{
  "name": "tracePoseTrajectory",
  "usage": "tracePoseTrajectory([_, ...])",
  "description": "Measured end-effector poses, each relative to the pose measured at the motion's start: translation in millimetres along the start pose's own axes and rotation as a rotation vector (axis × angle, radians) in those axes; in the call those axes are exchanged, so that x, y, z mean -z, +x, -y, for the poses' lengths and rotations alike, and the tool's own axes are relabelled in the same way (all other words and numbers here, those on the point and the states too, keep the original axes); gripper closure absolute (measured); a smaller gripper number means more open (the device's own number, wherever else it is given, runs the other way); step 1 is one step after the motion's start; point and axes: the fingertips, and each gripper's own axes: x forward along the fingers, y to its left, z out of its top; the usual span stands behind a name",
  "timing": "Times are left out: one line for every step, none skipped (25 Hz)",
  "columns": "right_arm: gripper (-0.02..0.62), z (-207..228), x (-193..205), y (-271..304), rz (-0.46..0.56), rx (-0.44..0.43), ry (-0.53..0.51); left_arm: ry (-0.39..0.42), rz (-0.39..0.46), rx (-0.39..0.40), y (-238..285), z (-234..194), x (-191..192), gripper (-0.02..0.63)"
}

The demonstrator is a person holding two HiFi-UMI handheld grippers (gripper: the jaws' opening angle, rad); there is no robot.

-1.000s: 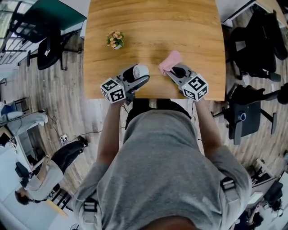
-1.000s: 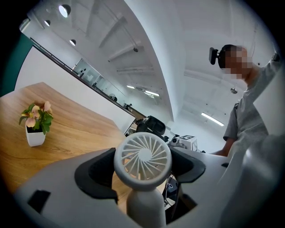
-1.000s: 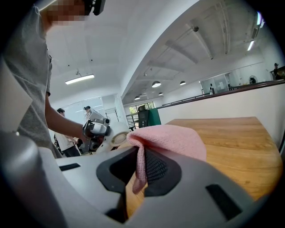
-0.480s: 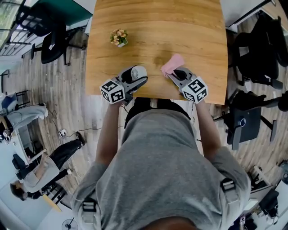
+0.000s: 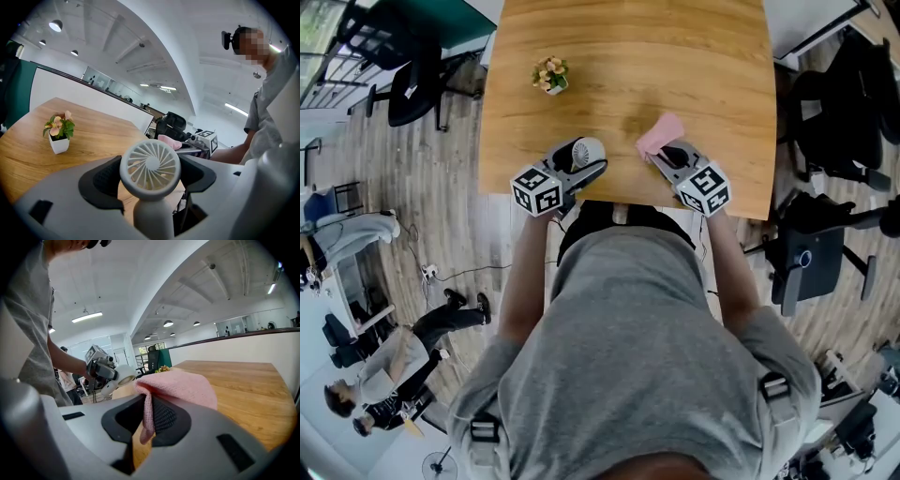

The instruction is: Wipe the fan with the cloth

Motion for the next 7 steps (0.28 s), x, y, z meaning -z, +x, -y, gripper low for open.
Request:
tracePoseTrajectory([0.561,-0.4,0.6,1.0,-0.002,-0.001,-0.004,0.001,-0.002,-0.004,-0.8,-1.0,0.8,0.236])
tracePoseTrajectory([0.561,-0.7,1.5,1.7,-0.005,-0.001,-0.007,0.001,-0.003,-0.006,-1.4,-1.7,1.6,0.236])
tracePoseTrajectory([0.561,-1.0,2.3,2.1,-0.008,-0.002,-0.009,0.001,-0.004,-0.007,-1.8,-2.2,2.4,0.236])
tracePoseTrajectory([0.561,-1.1,2.9,2.2,-0.011,-0.003,-0.011,0.002,-0.006,-0.008,-1.9,-2.4,3.0,0.236])
tracePoseTrajectory([0.561,-0.9,3.3,2.1,-0.013,-0.004,-0.012,0.003,-0.009,-0.009,-1.9,-2.6,3.4,0.236])
tracePoseTrajectory([0.561,-0.6,3.5,1.9,-0.015,-0.005,-0.013,0.004,-0.012,-0.010,-1.7,-2.7,3.7,0.236])
tracePoseTrajectory([0.561,-0.3,3.6,1.7,-0.016,-0.006,-0.014,0.006,-0.015,-0.012,-1.5,-2.9,3.9,0.236])
